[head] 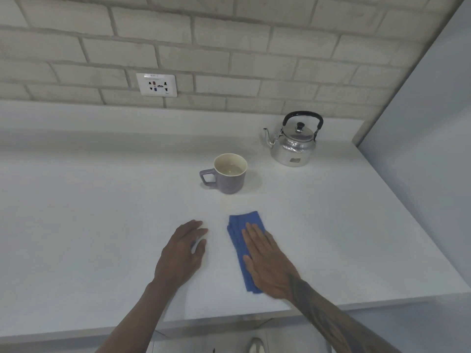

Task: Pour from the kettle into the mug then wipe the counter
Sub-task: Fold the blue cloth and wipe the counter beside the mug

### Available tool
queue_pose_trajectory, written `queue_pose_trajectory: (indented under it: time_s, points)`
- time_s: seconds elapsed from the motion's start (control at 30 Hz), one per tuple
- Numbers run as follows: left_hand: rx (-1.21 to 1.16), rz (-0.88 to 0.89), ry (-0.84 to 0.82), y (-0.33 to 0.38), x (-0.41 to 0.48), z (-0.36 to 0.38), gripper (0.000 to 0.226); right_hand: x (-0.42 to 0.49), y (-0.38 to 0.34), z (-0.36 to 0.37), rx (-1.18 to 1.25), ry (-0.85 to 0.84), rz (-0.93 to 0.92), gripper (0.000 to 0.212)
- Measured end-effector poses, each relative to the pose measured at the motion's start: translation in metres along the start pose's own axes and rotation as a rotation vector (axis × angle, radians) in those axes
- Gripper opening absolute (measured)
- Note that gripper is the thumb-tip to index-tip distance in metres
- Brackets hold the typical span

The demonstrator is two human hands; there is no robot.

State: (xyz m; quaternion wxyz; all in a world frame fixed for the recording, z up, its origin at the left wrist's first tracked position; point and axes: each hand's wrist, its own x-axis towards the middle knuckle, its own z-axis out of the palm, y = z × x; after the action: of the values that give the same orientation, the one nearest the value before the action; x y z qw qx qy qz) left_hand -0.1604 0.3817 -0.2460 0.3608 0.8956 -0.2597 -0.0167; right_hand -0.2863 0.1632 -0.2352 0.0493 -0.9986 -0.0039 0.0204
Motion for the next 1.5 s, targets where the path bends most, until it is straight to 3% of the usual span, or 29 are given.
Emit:
queue_pose_trajectory:
  time_s: [0.13, 0.27, 0.43, 0.6, 0.77, 0.97, 1.17, 1.33, 1.5]
  points:
    - [0.010, -0.026, -0.007, 0.004, 0.000, -0.002, 0.033, -0.016, 0.045, -0.010, 0.020, 0.038, 0.137, 0.073]
    - [0.003, -0.039, -0.011, 0.006, 0.000, -0.003, 0.032, 0.029, 0.057, -0.018, 0.005, -0.020, 0.371, 0.114]
    - [0.007, -0.027, -0.007, 0.004, 0.001, -0.001, 0.033, 0.075, -0.010, -0.016, 0.052, 0.018, 0.433, 0.082]
    - [-0.023, -0.019, -0.038, -0.003, 0.001, 0.002, 0.033, 0.076, -0.069, 0.000, 0.065, 0.021, 0.201, 0.083]
    - [-0.011, -0.016, -0.022, -0.004, 0.001, 0.003, 0.033, 0.047, -0.034, -0.003, 0.061, -0.024, 0.018, 0.074]
    - [0.004, -0.060, -0.007, 0.005, -0.001, -0.001, 0.031, 0.022, 0.054, -0.013, 0.005, 0.084, 0.211, 0.078]
    - [-0.010, -0.092, 0.010, 0.009, 0.000, -0.002, 0.031, 0.065, 0.133, -0.032, -0.028, 0.019, 0.466, 0.089]
    - [-0.013, -0.104, 0.012, 0.013, 0.001, -0.003, 0.031, 0.116, 0.109, -0.029, -0.019, 0.004, 0.474, 0.081]
    - [-0.034, -0.098, 0.011, 0.013, 0.000, -0.003, 0.031, 0.100, 0.062, -0.015, -0.004, 0.034, 0.373, 0.082]
